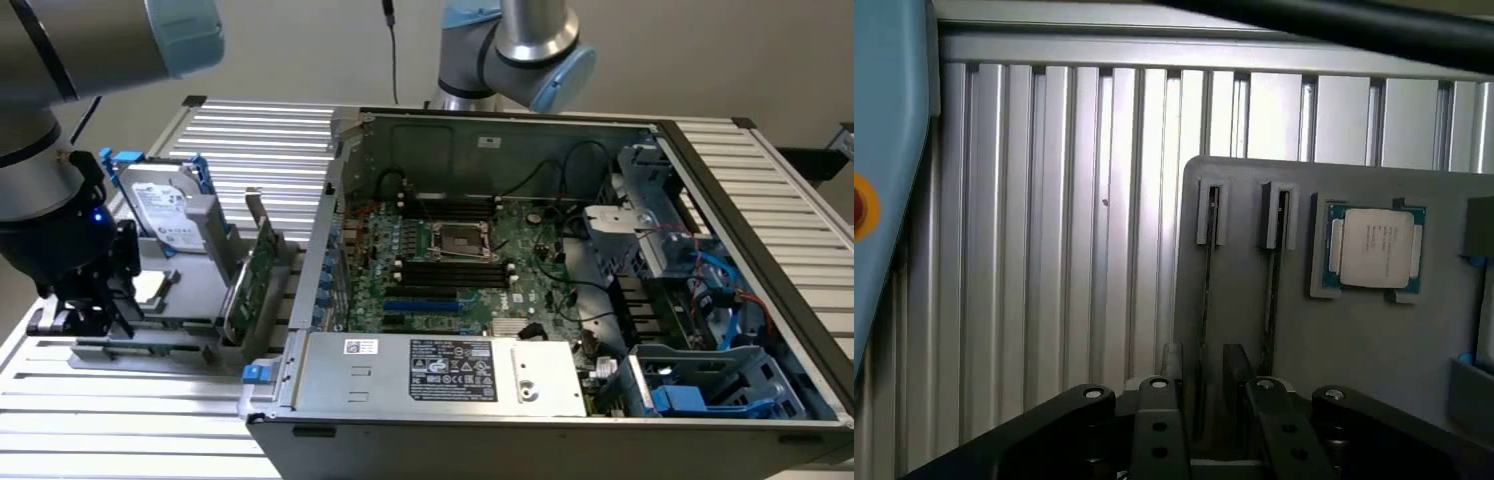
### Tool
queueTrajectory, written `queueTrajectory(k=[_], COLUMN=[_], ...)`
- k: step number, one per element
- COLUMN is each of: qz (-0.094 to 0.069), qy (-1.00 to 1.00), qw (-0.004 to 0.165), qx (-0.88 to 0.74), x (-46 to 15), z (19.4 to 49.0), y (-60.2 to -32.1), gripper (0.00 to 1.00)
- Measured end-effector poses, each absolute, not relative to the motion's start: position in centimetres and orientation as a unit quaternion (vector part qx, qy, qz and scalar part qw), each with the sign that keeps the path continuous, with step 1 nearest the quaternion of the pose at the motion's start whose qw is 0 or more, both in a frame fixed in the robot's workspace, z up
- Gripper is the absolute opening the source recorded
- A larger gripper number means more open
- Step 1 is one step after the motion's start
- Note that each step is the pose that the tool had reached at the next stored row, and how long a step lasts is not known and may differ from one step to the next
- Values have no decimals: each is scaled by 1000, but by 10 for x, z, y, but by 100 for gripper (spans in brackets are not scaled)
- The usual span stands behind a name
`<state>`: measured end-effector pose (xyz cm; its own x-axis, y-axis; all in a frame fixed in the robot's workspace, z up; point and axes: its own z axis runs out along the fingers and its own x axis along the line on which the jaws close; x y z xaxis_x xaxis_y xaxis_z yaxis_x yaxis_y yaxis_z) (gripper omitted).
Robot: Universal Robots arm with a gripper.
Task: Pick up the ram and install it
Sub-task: 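Pick up the ram and move it above insertion slot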
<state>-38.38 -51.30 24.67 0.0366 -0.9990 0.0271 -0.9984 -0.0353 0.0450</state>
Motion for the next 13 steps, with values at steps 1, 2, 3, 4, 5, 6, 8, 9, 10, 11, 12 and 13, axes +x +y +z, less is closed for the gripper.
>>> queueTrajectory(k=[1,2,3,4,5,6,8,9,10,11,12,13], qz=[-6,-6,-6,-6,-6,-5,-5,-5,-5,-5,-5,-5], qy=[-692,-690,-688,-687,-685,-683,-680,-679,-678,-677,-675,-674], qw=[26,26,26,26,26,26,26,26,26,26,26,26], qx=[721,723,725,726,728,730,732,734,735,736,737,738], x=[-384,-384,-384,-384,-384,-384,-384,-384,-384,-384,-384,-384], z=[245,243,241,240,238,236,232,230,228,227,225,223], y=[-513,-513,-513,-513,-513,-513,-513,-513,-513,-513,-513,-513], gripper=[31,31,31,31,31,31,31,31,31,31,31,31])
